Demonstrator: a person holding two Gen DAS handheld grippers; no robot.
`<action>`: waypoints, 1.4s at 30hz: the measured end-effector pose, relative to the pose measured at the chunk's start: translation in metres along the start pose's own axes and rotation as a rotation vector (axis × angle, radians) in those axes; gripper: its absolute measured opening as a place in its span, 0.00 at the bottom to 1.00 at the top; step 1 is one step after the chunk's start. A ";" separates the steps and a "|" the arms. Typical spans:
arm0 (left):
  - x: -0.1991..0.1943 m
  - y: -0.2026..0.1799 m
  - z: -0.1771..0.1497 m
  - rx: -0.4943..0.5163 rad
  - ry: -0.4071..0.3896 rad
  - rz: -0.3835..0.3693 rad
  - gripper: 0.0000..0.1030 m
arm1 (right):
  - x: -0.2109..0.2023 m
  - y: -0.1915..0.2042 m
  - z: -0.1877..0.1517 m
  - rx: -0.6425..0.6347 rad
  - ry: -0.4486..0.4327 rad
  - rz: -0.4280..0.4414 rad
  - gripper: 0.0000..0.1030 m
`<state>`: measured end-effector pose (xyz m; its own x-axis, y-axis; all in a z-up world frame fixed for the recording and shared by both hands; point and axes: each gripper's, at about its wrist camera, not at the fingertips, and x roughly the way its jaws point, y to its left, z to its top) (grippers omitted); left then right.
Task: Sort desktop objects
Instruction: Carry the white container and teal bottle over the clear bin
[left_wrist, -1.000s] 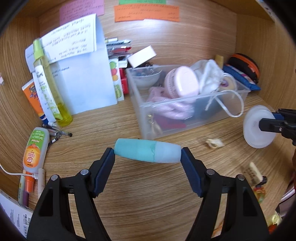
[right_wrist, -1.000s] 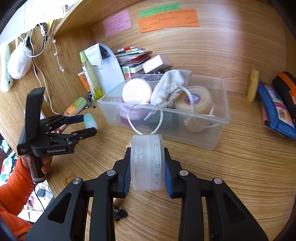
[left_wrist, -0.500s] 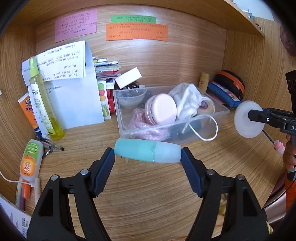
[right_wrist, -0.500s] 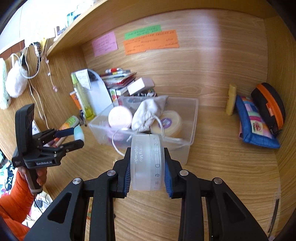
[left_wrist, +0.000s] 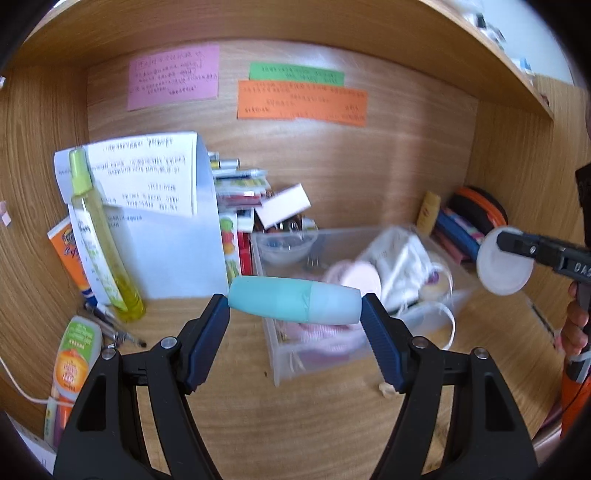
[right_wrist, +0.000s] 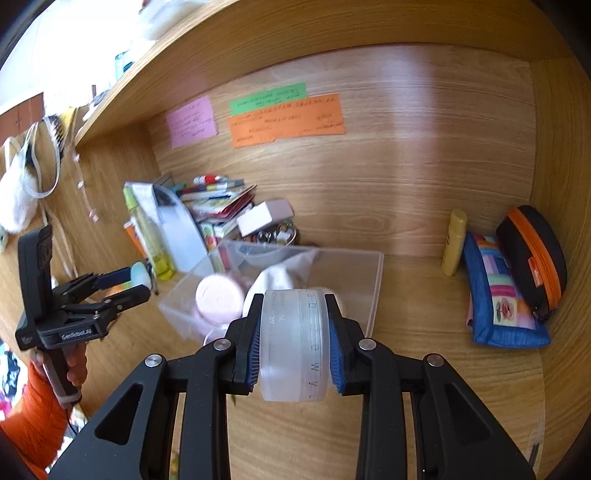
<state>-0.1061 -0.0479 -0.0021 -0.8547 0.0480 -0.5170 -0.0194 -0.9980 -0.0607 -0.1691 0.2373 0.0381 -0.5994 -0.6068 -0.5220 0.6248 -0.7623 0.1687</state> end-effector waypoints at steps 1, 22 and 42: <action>0.003 0.002 0.005 -0.008 -0.002 -0.007 0.70 | 0.005 0.000 0.002 -0.005 0.006 -0.007 0.26; 0.068 0.001 0.046 -0.039 0.057 -0.016 0.70 | 0.075 -0.007 0.059 -0.010 0.003 -0.143 0.26; 0.117 -0.009 0.036 -0.062 0.152 0.022 0.70 | 0.118 -0.023 0.034 -0.003 0.064 -0.227 0.26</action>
<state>-0.2243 -0.0353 -0.0310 -0.7663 0.0371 -0.6414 0.0341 -0.9946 -0.0982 -0.2711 0.1757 0.0007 -0.6916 -0.4046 -0.5983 0.4794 -0.8767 0.0388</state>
